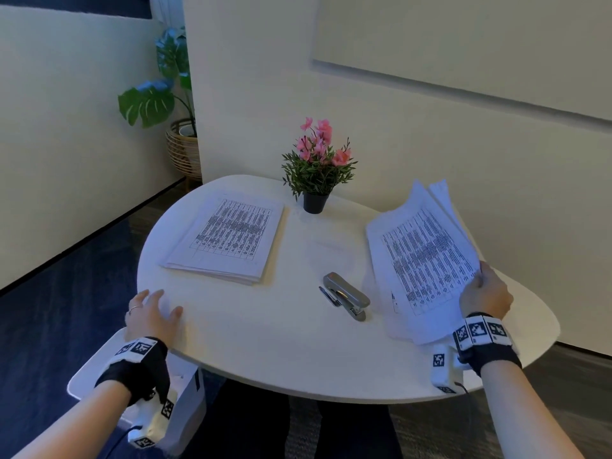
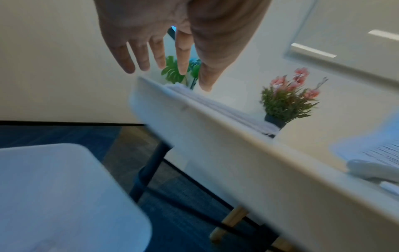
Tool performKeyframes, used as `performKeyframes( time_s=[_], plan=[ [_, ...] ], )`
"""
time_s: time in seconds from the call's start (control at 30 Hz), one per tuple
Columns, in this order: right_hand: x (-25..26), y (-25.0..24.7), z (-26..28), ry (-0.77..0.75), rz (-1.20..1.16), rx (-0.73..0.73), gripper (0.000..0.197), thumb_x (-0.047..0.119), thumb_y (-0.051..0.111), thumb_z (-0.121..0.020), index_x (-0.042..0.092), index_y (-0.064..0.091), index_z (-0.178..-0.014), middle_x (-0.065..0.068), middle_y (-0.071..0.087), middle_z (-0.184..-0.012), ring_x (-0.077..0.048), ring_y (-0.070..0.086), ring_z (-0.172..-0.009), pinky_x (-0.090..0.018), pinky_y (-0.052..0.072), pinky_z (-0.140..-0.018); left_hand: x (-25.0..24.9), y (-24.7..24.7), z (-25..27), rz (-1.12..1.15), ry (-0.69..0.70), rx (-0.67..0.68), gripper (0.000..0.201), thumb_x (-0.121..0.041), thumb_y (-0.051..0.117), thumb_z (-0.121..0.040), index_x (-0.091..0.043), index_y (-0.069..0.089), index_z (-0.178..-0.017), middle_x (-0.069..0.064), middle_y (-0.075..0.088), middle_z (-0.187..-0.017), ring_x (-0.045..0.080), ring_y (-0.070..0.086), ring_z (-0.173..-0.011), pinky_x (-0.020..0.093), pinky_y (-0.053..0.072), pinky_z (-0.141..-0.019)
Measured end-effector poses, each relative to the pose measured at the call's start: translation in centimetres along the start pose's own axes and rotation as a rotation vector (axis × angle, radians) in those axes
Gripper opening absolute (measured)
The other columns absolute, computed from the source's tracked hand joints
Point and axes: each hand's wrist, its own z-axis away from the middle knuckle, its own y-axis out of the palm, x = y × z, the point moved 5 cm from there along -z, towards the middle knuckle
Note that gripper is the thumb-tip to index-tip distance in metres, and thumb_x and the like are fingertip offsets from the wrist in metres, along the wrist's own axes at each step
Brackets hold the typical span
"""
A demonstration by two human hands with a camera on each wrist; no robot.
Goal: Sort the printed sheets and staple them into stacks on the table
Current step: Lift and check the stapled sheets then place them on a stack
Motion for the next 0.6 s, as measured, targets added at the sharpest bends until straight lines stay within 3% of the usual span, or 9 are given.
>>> performKeyframes(
  time_s=[0.13, 0.23, 0.37, 0.5, 0.6],
  plan=[
    [1.0, -0.3, -0.3, -0.055, -0.136, -0.057, 0.032, 0.010, 0.043, -0.098, 0.014, 0.060, -0.125, -0.017, 0.065, -0.116, -0.039, 0.059, -0.104, -0.045, 0.042, -0.099, -5.4, -0.4, 0.5, 0.003, 0.210, -0.007, 0.047, -0.026, 0.069, -0.084, -0.014, 0.055, -0.128, 0.014, 0.036, -0.146, 0.033, 0.036, -0.132, 0.048, 0.034, -0.104],
    [2.0, -0.5, -0.2, -0.016, -0.222, -0.003, 0.035, 0.011, 0.041, -0.100, 0.010, 0.055, -0.132, -0.015, 0.059, -0.128, -0.035, 0.055, -0.113, -0.036, 0.041, -0.097, -11.6, -0.2, 1.4, 0.107, 0.432, 0.053, 0.048, -0.018, 0.073, -0.081, -0.005, 0.058, -0.124, 0.021, 0.041, -0.139, 0.034, 0.038, -0.131, 0.039, 0.031, -0.107],
    [2.4, -0.1, 0.0, -0.031, -0.302, 0.045, 0.036, 0.018, 0.044, -0.098, 0.006, 0.054, -0.131, -0.019, 0.057, -0.130, -0.035, 0.051, -0.120, -0.036, 0.038, -0.100, -21.8, 1.0, 3.6, 0.072, 0.656, 0.194, 0.064, -0.035, 0.073, -0.080, -0.012, 0.048, -0.134, 0.012, 0.037, -0.144, 0.027, 0.038, -0.132, 0.032, 0.029, -0.106],
    [1.2, 0.7, -0.5, -0.007, -0.339, 0.073, 0.033, 0.011, 0.042, -0.099, 0.004, 0.057, -0.128, -0.019, 0.059, -0.125, -0.034, 0.053, -0.116, -0.033, 0.039, -0.090, -27.5, 4.1, 4.5, -0.026, 0.590, 0.371, 0.093, -0.053, 0.073, -0.073, -0.013, 0.030, -0.145, 0.010, 0.032, -0.149, 0.027, 0.035, -0.134, 0.037, 0.032, -0.107],
    [0.8, 0.8, -1.0, 0.000, -0.355, 0.083, 0.033, 0.014, 0.044, -0.099, 0.004, 0.057, -0.128, -0.018, 0.059, -0.127, -0.032, 0.053, -0.119, -0.035, 0.038, -0.099, -28.2, 7.4, 4.9, -0.025, 0.481, 0.524, 0.097, -0.053, 0.075, -0.072, -0.011, 0.027, -0.145, 0.009, 0.042, -0.144, 0.026, 0.044, -0.128, 0.038, 0.040, -0.103]
  ],
)
